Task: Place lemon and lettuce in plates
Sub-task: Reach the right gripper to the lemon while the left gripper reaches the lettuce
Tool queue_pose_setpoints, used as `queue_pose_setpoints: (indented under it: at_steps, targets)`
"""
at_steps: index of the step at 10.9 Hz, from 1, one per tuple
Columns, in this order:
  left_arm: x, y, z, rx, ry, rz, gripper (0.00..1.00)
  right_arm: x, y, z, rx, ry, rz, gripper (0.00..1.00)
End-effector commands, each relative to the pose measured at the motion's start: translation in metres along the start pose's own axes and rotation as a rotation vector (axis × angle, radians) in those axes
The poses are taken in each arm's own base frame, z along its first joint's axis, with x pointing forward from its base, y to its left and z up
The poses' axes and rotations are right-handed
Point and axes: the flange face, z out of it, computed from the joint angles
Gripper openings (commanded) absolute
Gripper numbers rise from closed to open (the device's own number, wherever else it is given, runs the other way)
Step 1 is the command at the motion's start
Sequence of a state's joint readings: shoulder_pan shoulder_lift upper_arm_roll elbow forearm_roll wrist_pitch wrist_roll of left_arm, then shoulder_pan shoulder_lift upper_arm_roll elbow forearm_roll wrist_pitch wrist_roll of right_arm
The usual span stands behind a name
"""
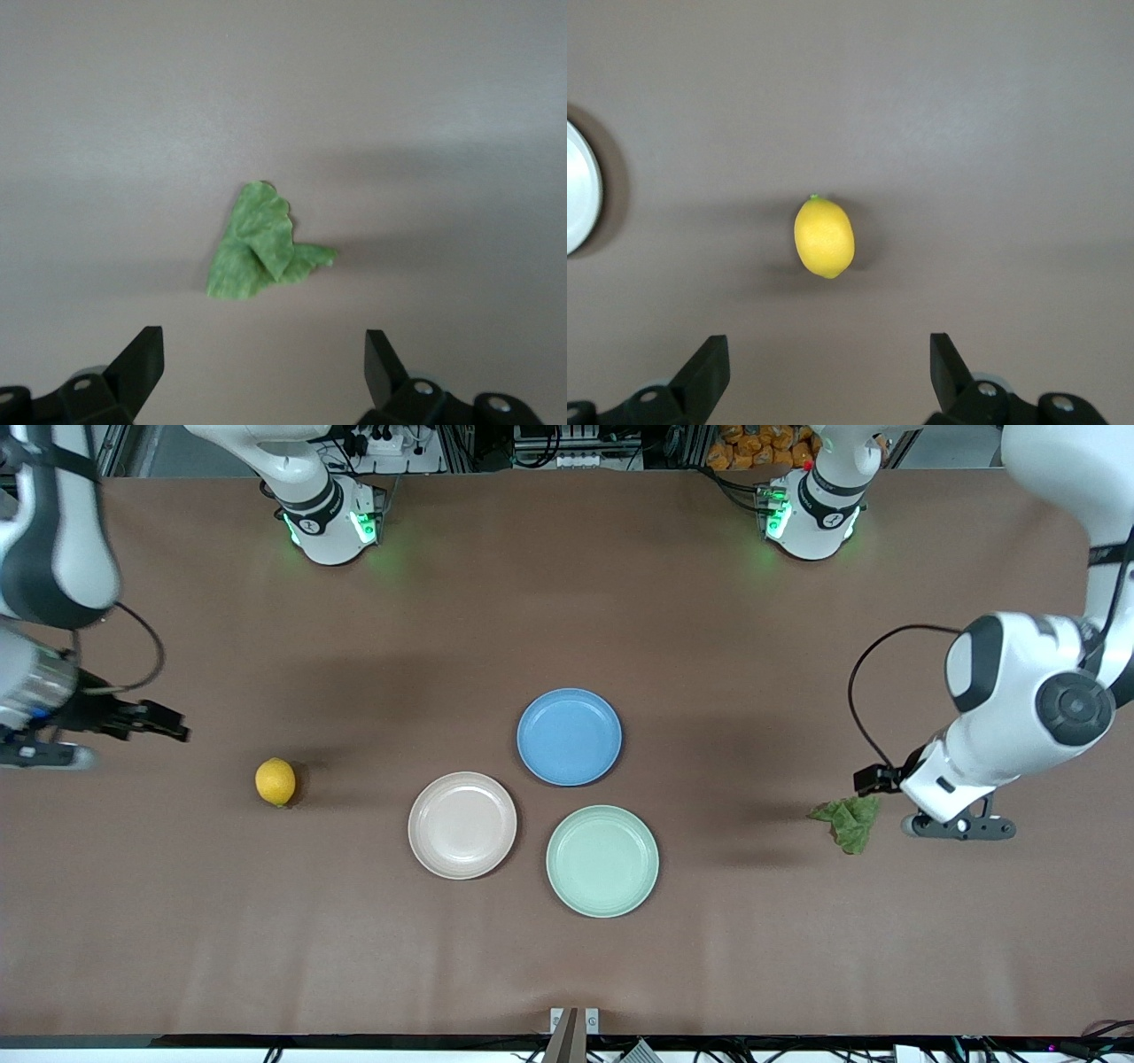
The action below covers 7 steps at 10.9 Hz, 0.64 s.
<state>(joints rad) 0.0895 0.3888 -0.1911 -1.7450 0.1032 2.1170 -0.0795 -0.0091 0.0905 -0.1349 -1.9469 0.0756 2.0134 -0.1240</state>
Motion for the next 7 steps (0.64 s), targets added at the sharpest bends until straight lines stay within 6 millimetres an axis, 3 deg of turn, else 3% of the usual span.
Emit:
queue_pose_setpoints:
  at_steps: [1,4,7]
  targets:
    - [0.015,-0.004,0.053,0.04,0.021,0.06,1.0,-0.006,-0.001,0.033,0.007,-0.034,0.005,1.0]
    - [0.024,-0.018,0.11,0.048,0.054,0.075,1.0,0.002,-0.004,0.073,-0.004,-0.038,-0.002,1.0]
    - [0.023,-0.016,0.139,0.032,0.034,0.06,1.0,-0.001,-0.004,0.112,-0.017,-0.007,-0.003,1.0]
